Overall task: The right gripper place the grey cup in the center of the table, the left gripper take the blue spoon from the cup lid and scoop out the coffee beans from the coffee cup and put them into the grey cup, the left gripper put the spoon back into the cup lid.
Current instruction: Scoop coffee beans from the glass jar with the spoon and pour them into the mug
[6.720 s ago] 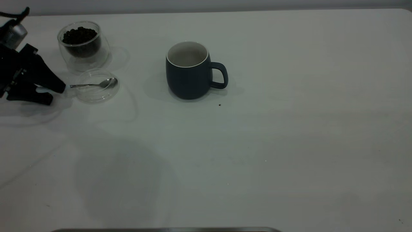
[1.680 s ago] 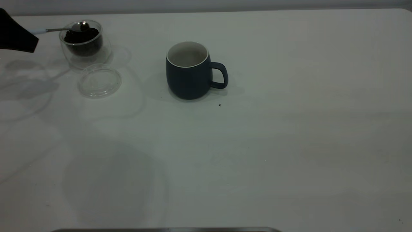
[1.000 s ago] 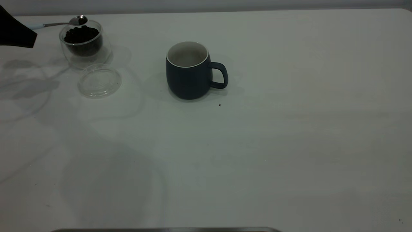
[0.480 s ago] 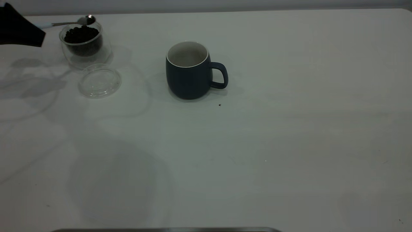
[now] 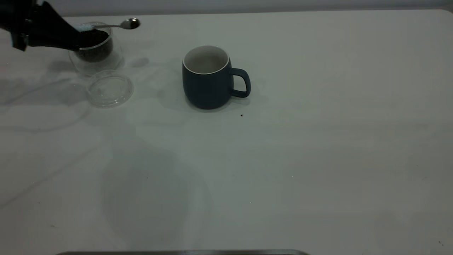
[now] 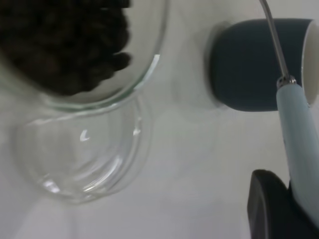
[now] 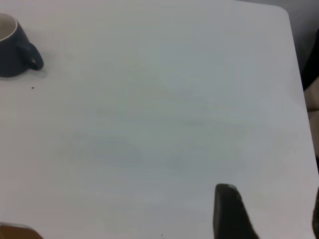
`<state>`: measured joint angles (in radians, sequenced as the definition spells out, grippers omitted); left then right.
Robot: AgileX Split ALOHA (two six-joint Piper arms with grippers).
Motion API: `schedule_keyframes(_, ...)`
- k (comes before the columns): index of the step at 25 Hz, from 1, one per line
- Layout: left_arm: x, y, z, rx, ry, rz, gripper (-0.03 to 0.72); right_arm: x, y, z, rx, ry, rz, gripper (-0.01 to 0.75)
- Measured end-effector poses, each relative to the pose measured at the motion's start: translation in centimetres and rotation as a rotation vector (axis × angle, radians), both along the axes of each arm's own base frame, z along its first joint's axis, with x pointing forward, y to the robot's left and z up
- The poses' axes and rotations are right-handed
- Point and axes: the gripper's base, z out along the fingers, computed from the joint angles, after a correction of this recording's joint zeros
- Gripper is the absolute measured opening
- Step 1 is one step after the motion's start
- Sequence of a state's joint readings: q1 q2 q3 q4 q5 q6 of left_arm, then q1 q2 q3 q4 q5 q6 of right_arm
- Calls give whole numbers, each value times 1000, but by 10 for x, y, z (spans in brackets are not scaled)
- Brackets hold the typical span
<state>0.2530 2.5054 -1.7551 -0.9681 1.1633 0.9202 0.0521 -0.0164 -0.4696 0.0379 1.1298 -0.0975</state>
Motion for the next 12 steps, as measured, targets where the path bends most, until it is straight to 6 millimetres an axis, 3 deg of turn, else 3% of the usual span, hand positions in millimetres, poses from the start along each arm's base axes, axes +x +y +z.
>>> schedule_keyframes(12, 2, -46, 0, -1, 2, -100, 95, 0, 0, 0, -1, 0, 0, 364)
